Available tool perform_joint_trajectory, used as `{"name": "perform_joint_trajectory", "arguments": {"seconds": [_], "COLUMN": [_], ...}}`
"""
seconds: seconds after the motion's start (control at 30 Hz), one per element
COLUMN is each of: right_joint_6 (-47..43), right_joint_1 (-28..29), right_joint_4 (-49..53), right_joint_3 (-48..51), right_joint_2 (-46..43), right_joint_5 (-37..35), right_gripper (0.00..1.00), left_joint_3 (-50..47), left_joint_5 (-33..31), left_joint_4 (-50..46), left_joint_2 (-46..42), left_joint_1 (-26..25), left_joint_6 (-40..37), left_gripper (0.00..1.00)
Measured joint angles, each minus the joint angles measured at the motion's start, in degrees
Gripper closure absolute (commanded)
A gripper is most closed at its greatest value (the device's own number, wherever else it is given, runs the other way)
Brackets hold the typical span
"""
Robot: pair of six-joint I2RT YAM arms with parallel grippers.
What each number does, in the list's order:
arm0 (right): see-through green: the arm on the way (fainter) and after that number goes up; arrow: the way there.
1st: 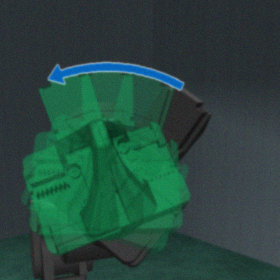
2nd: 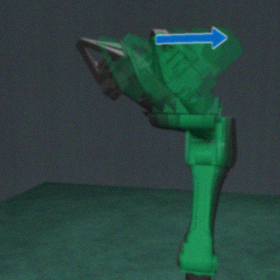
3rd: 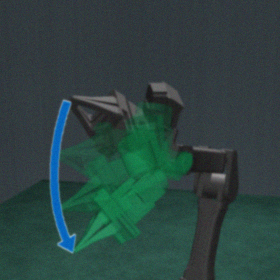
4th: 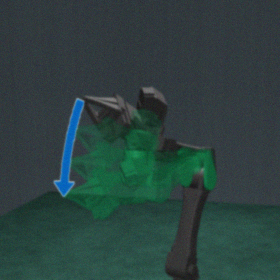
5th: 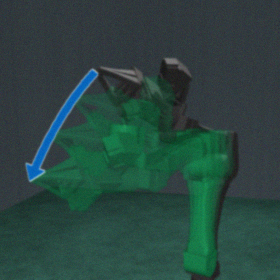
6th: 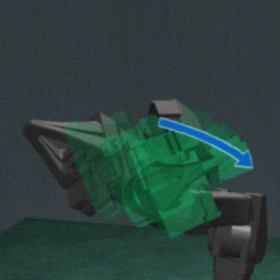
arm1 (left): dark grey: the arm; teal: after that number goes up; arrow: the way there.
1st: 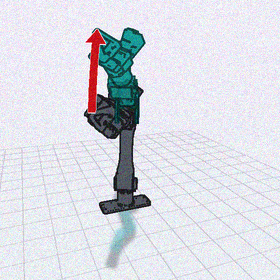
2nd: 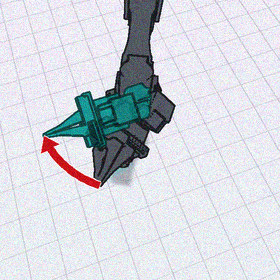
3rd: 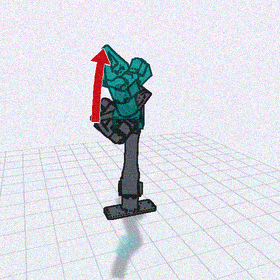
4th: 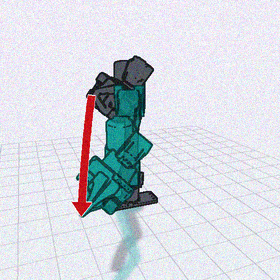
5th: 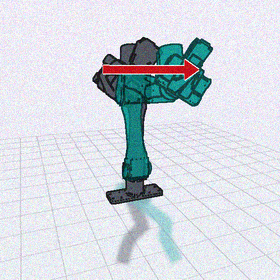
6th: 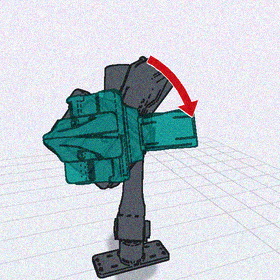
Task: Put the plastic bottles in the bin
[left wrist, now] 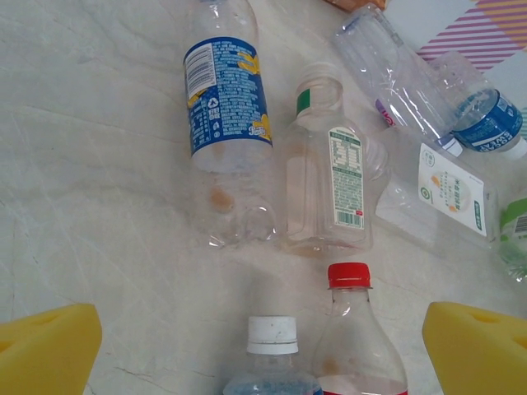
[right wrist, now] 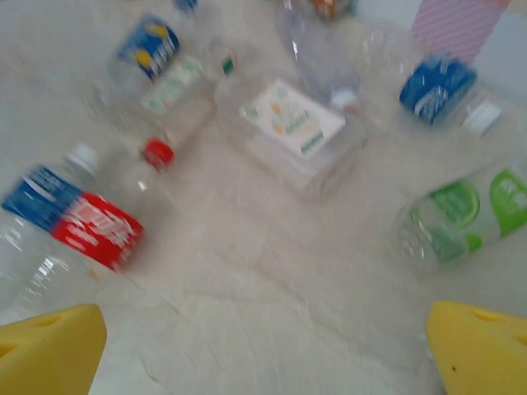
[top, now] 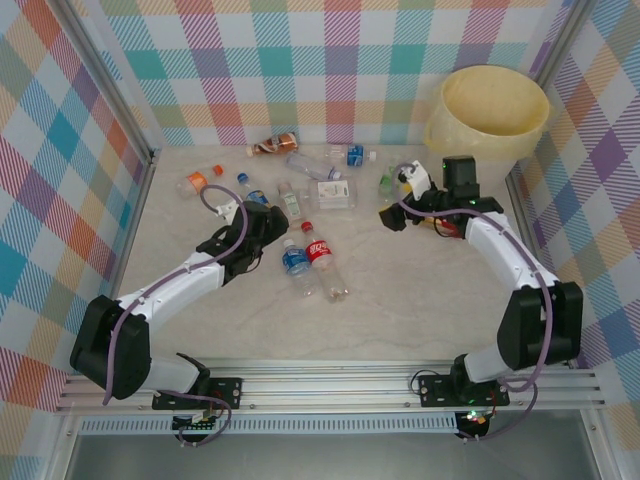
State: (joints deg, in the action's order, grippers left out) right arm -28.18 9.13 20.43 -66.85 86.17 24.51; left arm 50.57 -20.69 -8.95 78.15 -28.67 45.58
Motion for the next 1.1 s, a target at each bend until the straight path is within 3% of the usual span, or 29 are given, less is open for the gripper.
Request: {"name": "perform_joint_trajectory", "arguments": {"seconds": [0.3, 0.6, 1.1], "right_joint_6": [-15.3, -25.1, -33.8], "right_joint_1": [2.2, 2.1, -3.4], "right_joint_4": [5.6, 4.5, 8.0], "right_joint_3": [-3.5, -3.8, -10.0], "right_joint_2": [10.8, 14.1, 20.5], "right_joint_5": [-19.0, -31.6, -37.5], "right_gripper": [0.00, 0.00, 0.01], "left_joint_3": [-1.3, -1.6, -1.6], "left_joint_5": [0.0, 0.0, 0.0], "left_joint_4": [0.3, 0.3, 0.0], "left_joint_2": [0.2, 1.0, 3.1], "left_joint_1": [0.4, 0.4, 0.6], "left_joint_6": [1.2, 1.8, 1.8], "left_gripper": [0.00, 0.00, 0.00]}}
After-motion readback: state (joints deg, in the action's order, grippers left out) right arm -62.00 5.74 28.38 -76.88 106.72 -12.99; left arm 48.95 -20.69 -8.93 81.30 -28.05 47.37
